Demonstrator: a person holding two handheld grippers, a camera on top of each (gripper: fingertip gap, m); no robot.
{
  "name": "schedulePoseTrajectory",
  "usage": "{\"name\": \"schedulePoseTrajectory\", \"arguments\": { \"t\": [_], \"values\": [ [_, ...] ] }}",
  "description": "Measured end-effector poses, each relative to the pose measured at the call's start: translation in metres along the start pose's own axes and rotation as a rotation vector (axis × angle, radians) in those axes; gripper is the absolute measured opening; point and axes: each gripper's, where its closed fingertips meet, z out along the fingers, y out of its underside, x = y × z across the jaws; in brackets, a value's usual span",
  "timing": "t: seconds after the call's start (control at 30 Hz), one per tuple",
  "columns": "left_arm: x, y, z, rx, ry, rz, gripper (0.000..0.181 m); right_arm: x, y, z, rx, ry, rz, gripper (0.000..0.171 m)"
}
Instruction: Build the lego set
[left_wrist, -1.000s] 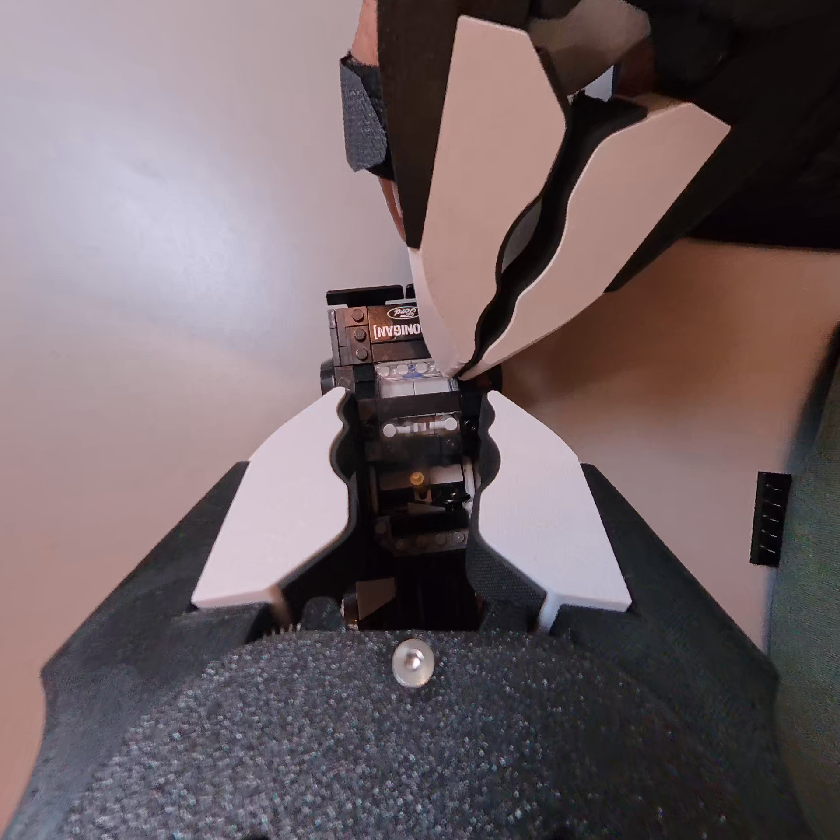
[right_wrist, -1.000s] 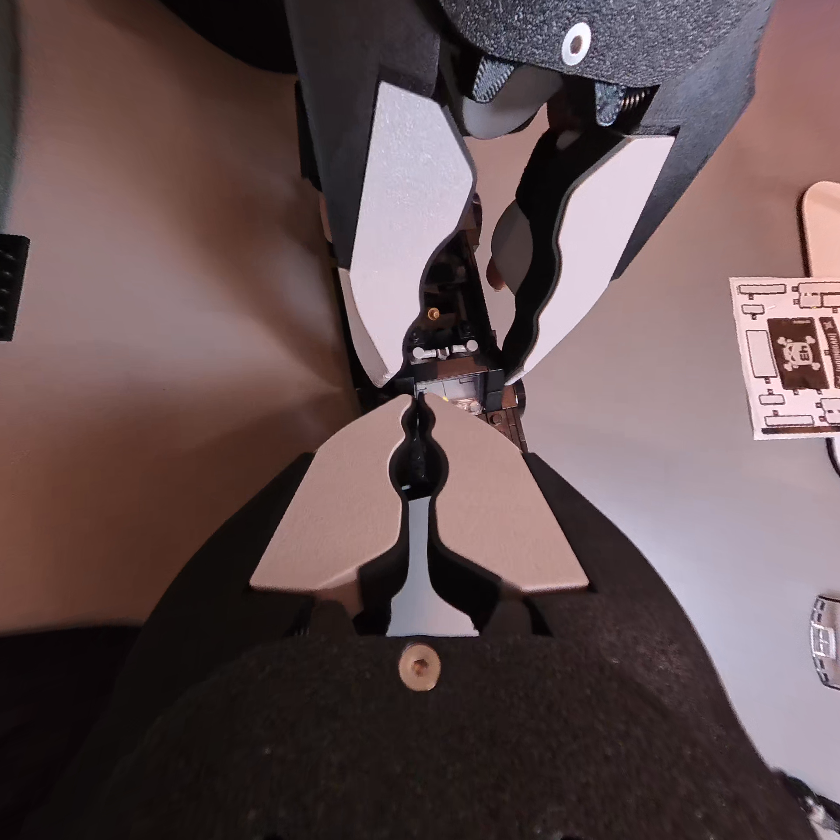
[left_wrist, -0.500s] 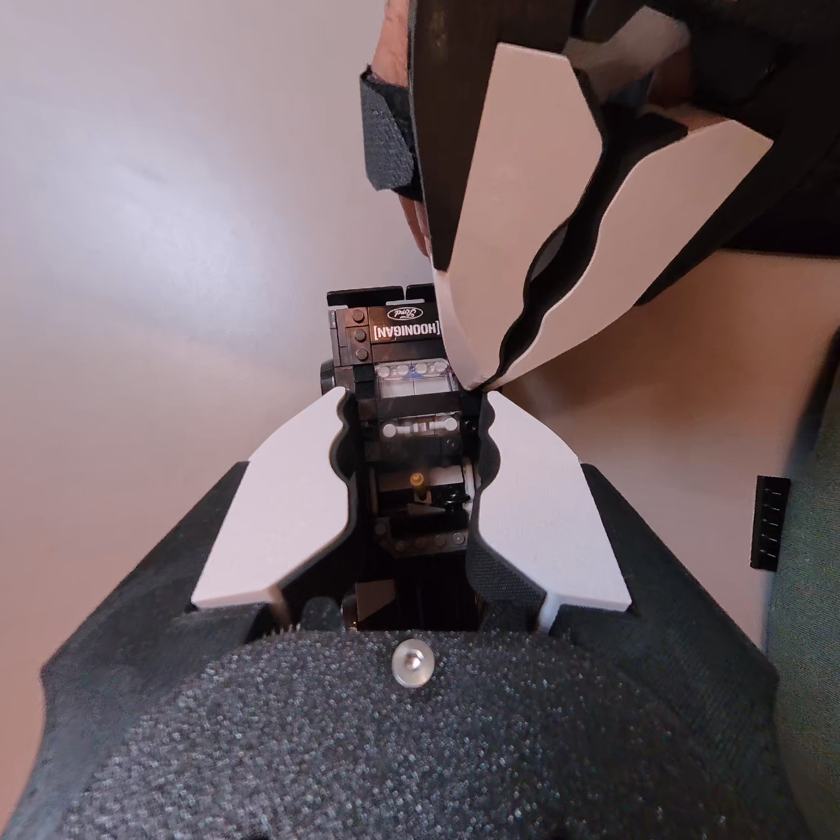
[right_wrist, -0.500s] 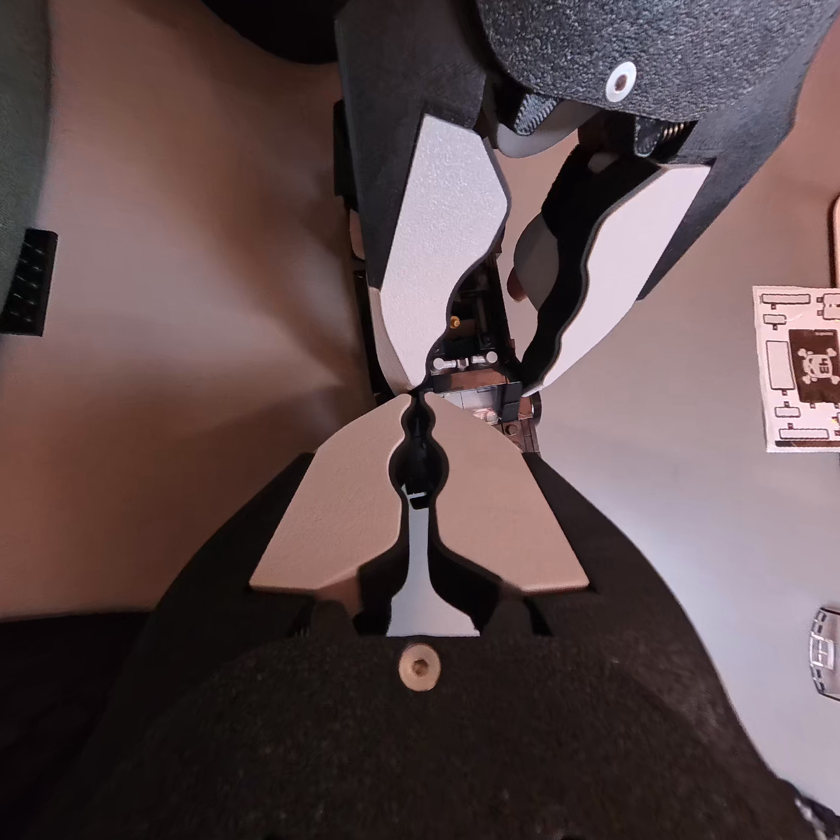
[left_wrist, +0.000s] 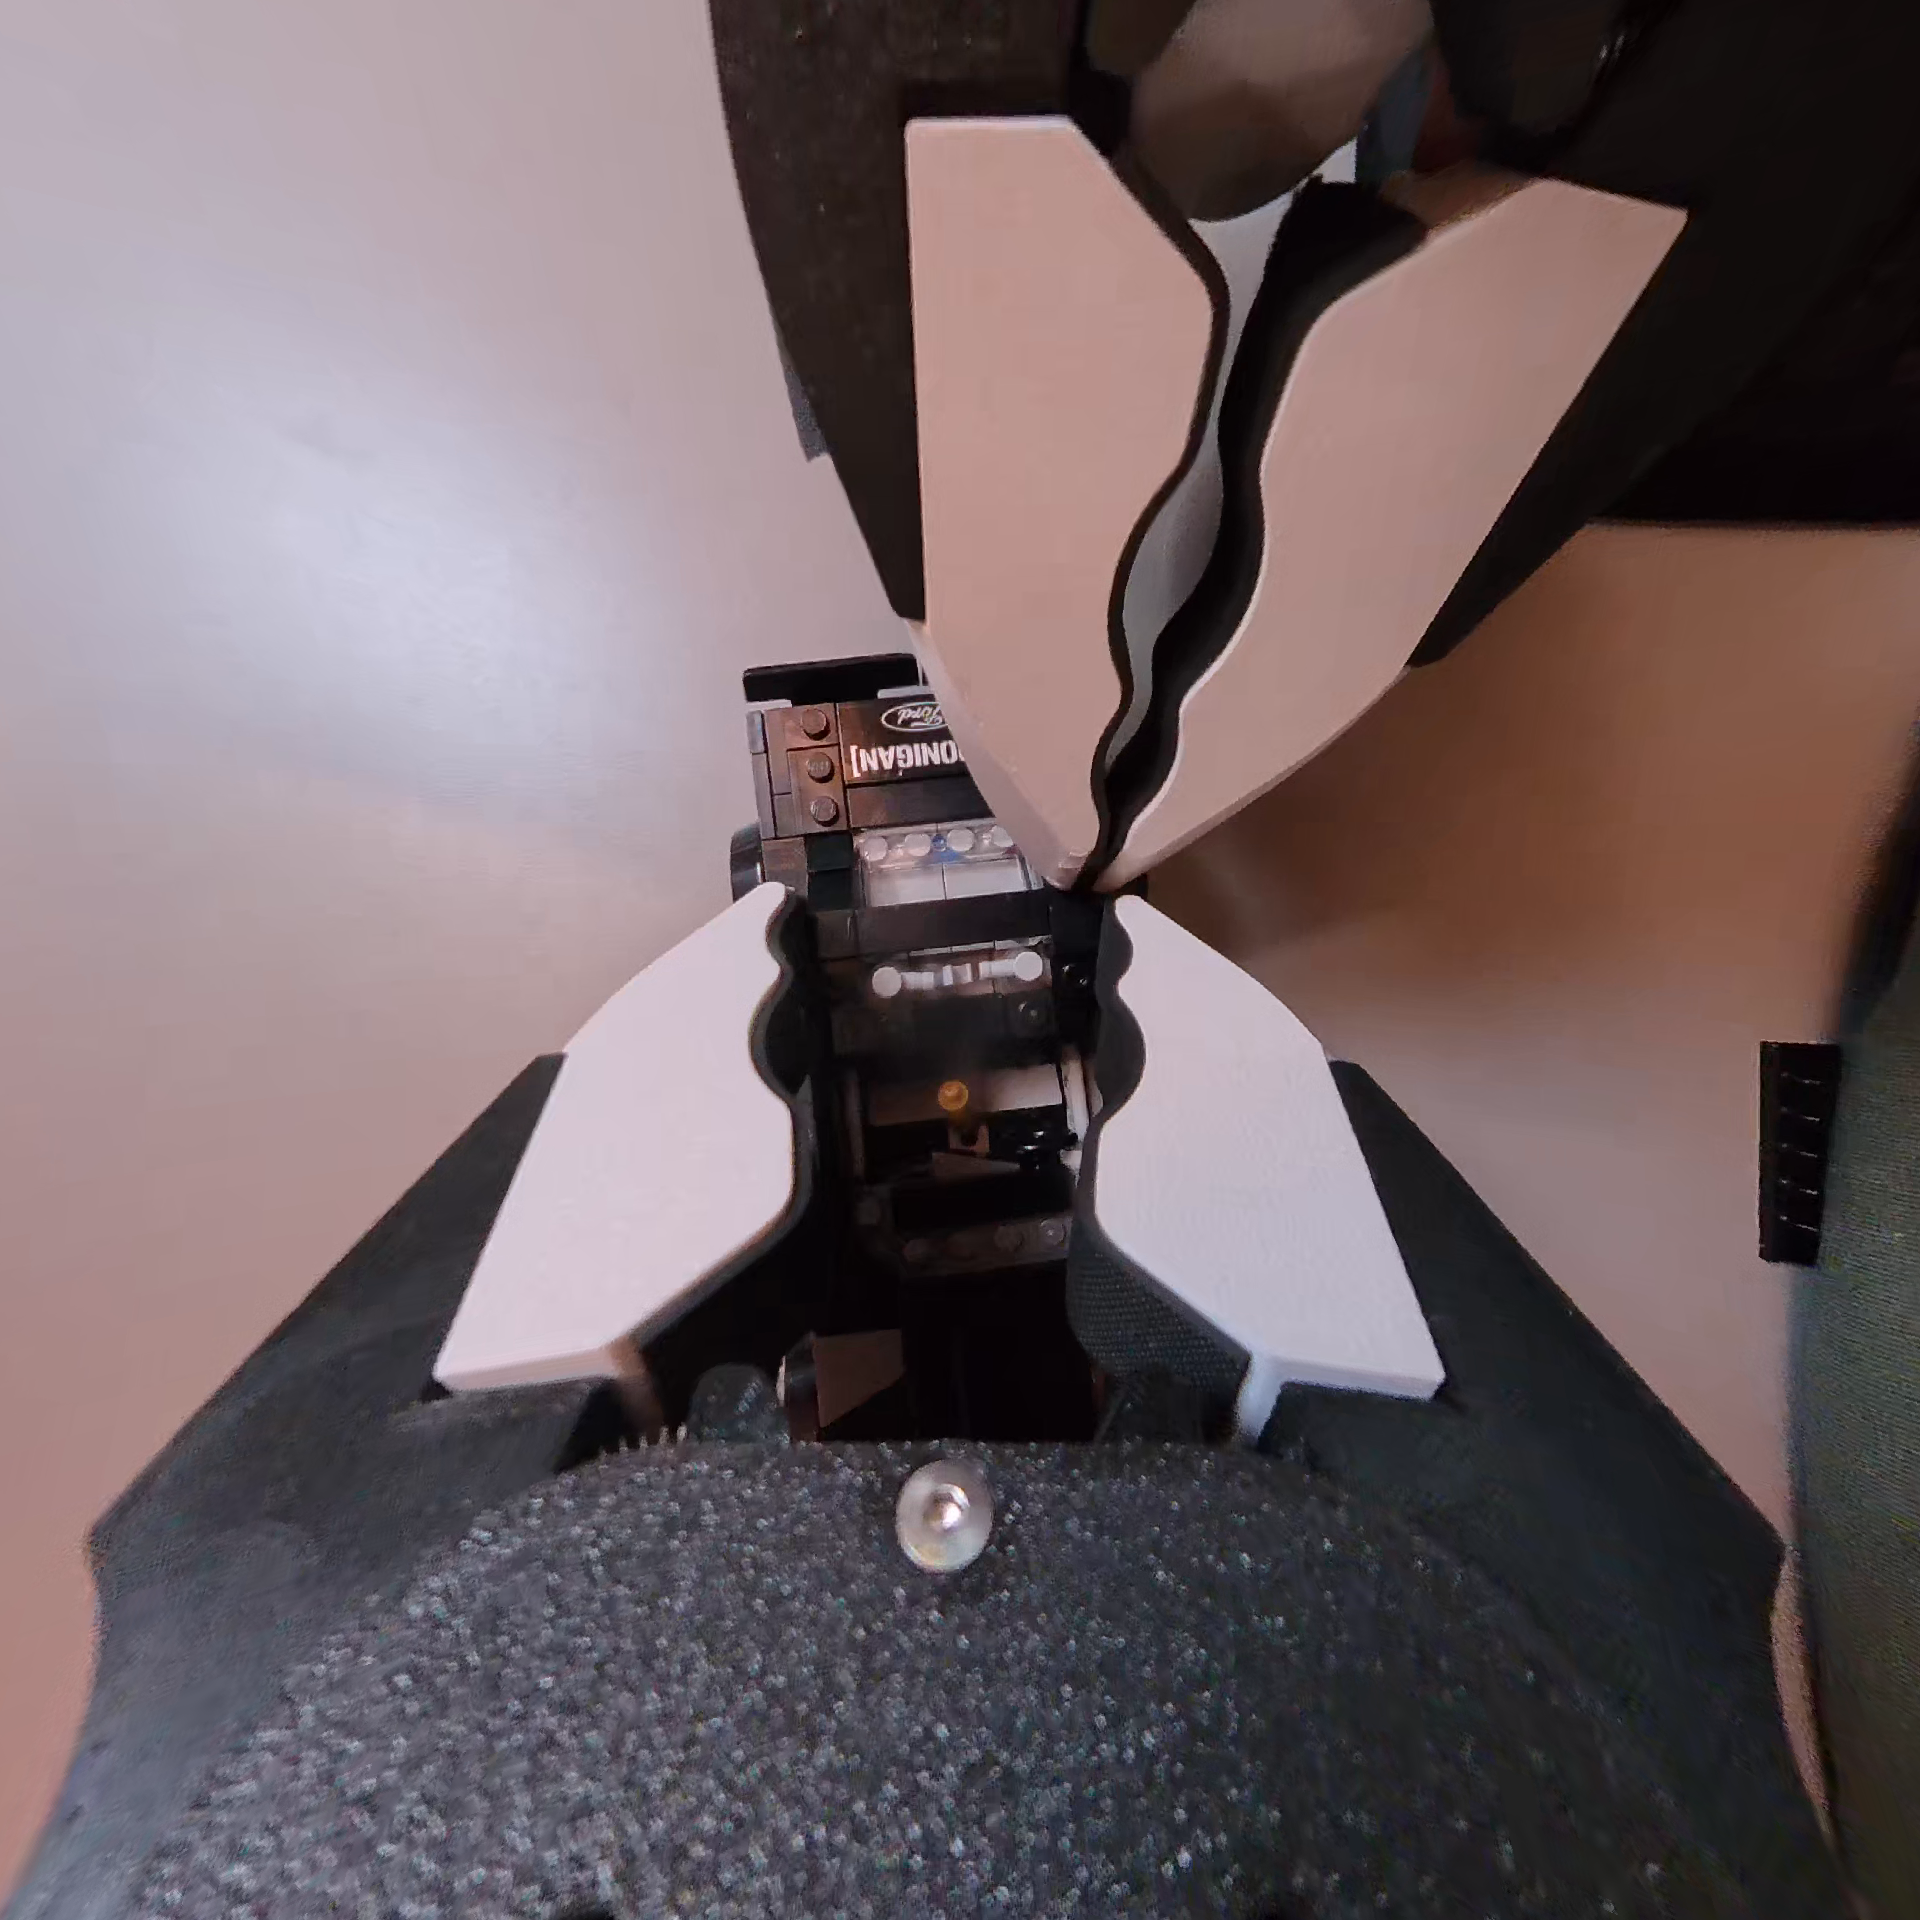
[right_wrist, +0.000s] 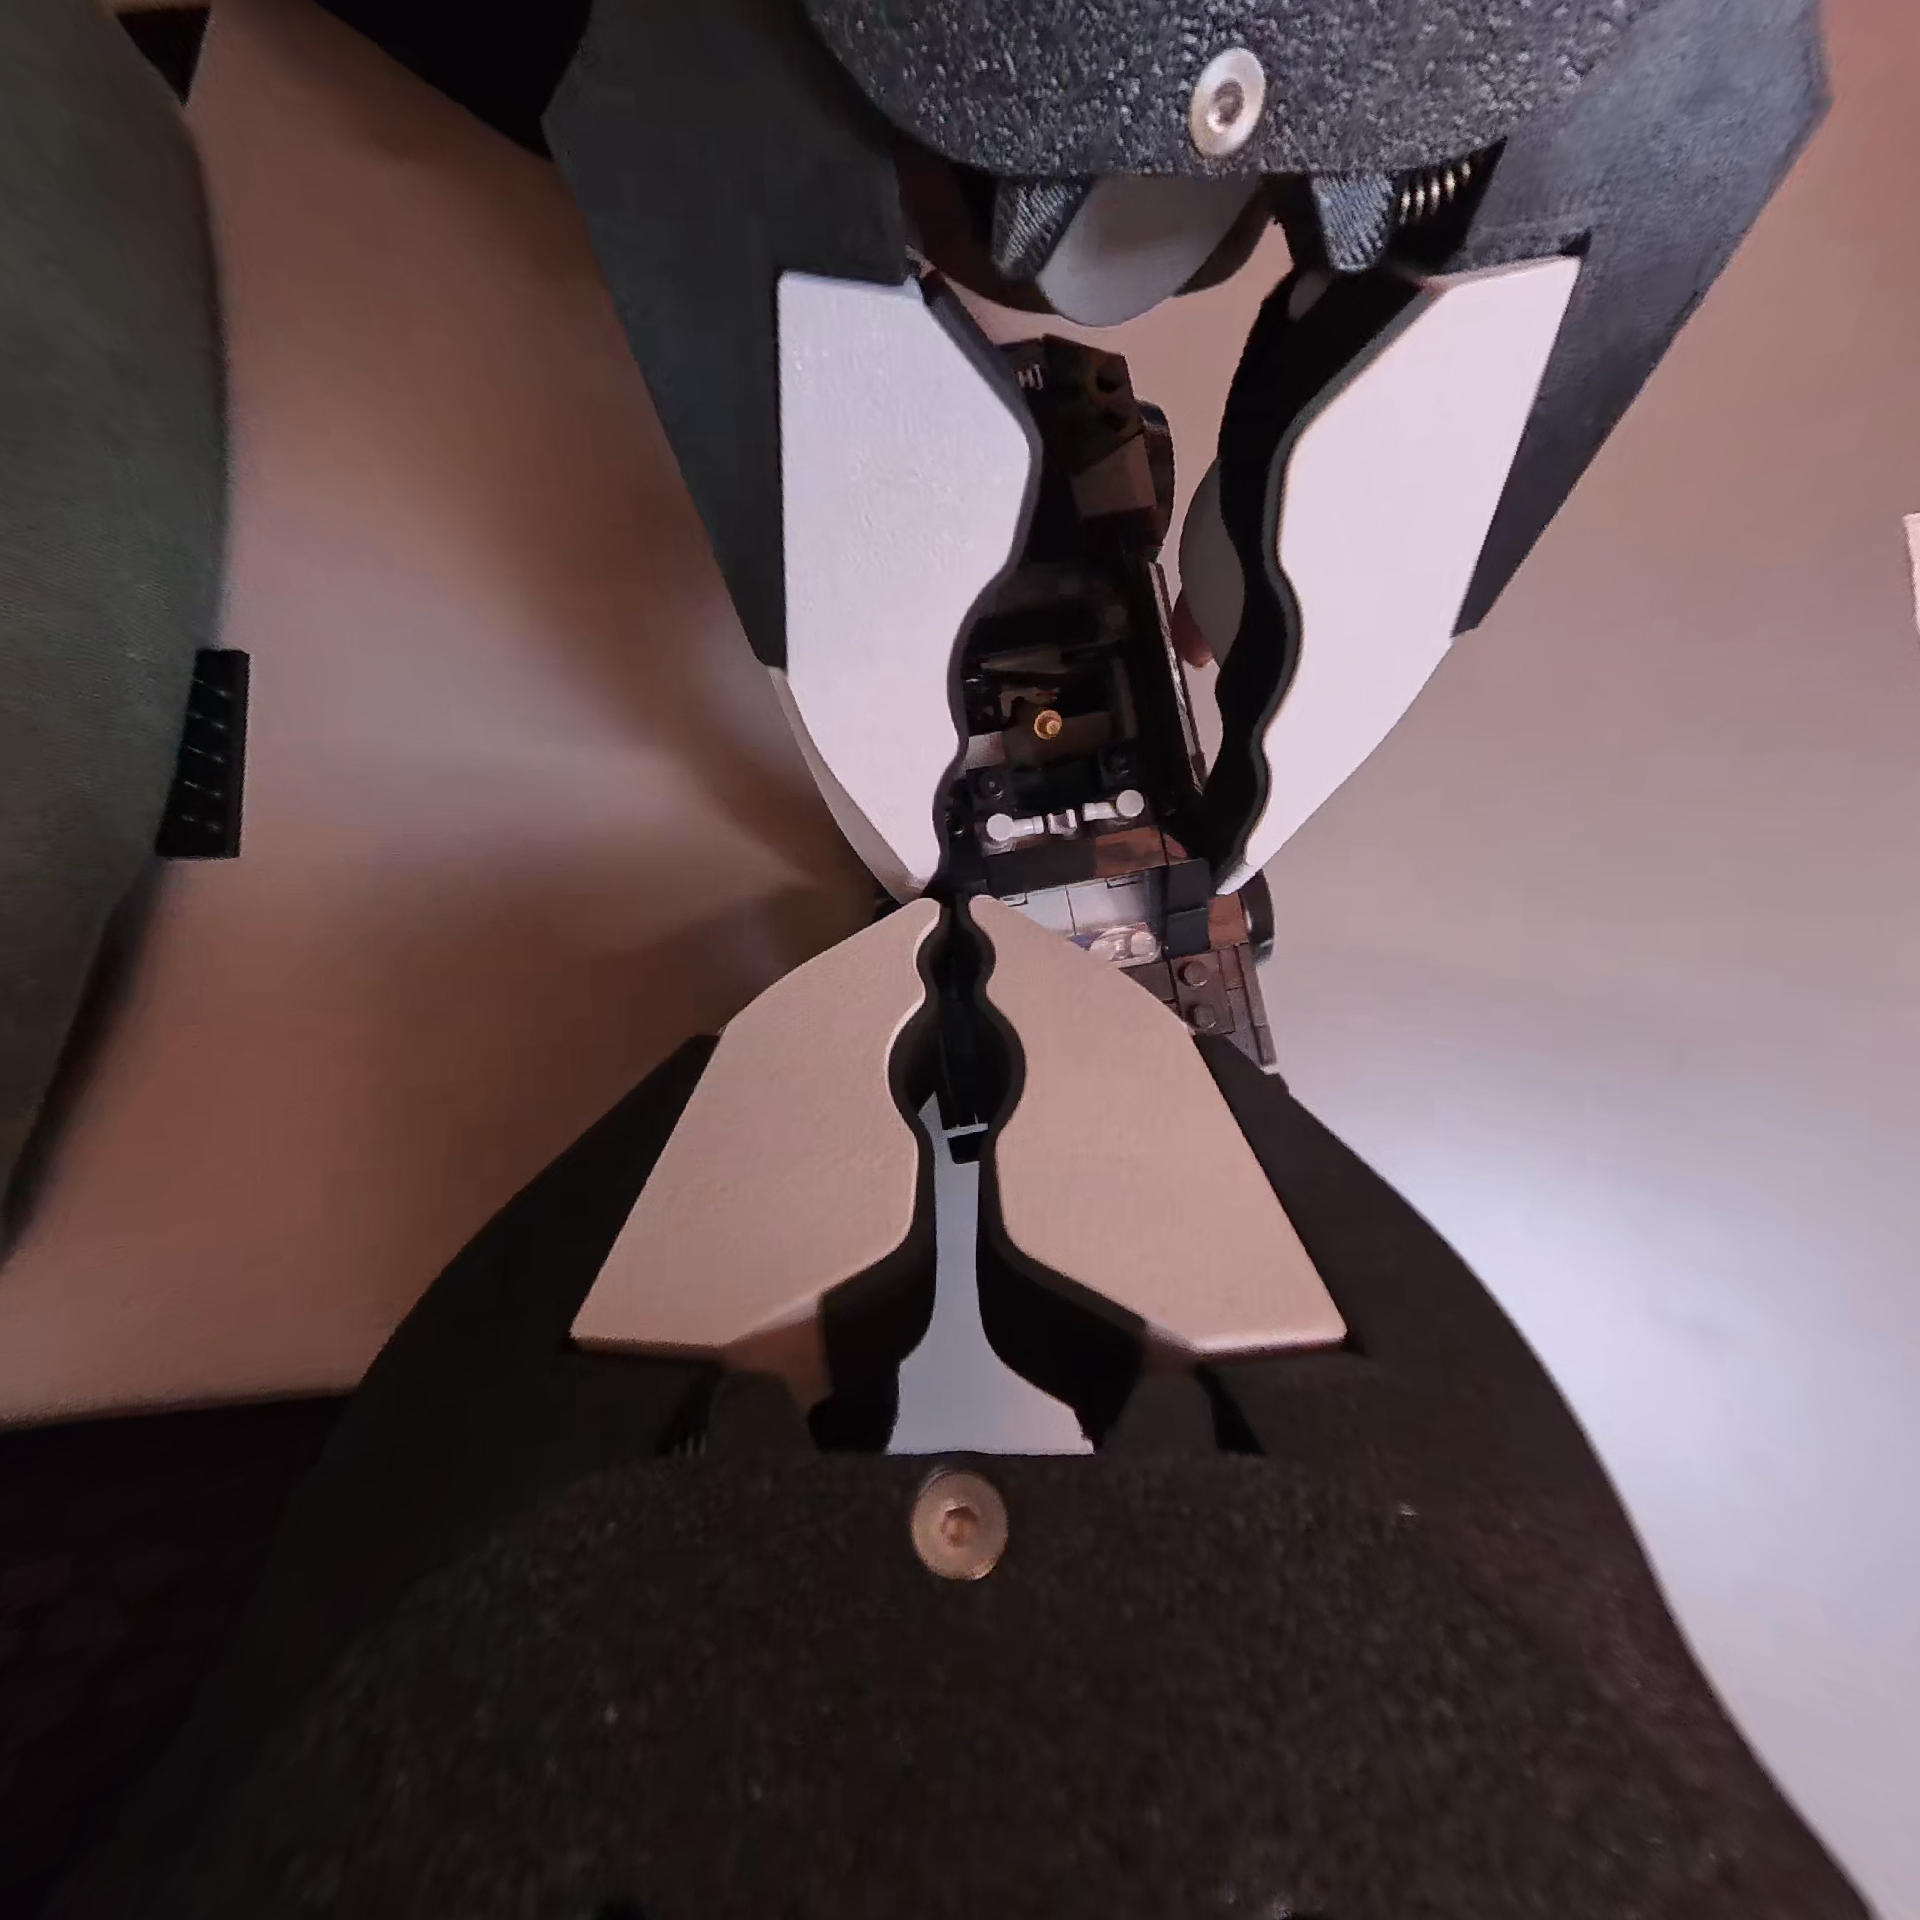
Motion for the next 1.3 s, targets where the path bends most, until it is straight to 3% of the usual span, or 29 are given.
{"name": "schedulePoseTrajectory", "arguments": {
  "t": [0.8,1.0,1.1,1.3],
  "values": [
    [-0.002,0.002,-0.001,0.034,-0.005,0.022,0.053,0.0,0.001,0.002,-0.054,0.021,0.171,0.0],
    [0.0,0.001,0.0,0.033,0.0,0.028,0.053,-0.001,0.004,-0.014,0.072,0.092,0.099,0.0],
    [0.0,0.001,0.0,0.034,0.005,0.029,0.053,-0.008,0.004,-0.012,0.106,0.119,0.056,0.023],
    [0.001,0.0,0.001,0.031,0.009,0.034,0.053,-0.002,0.0,-0.005,0.081,0.246,-0.06,0.016]
  ]
}}
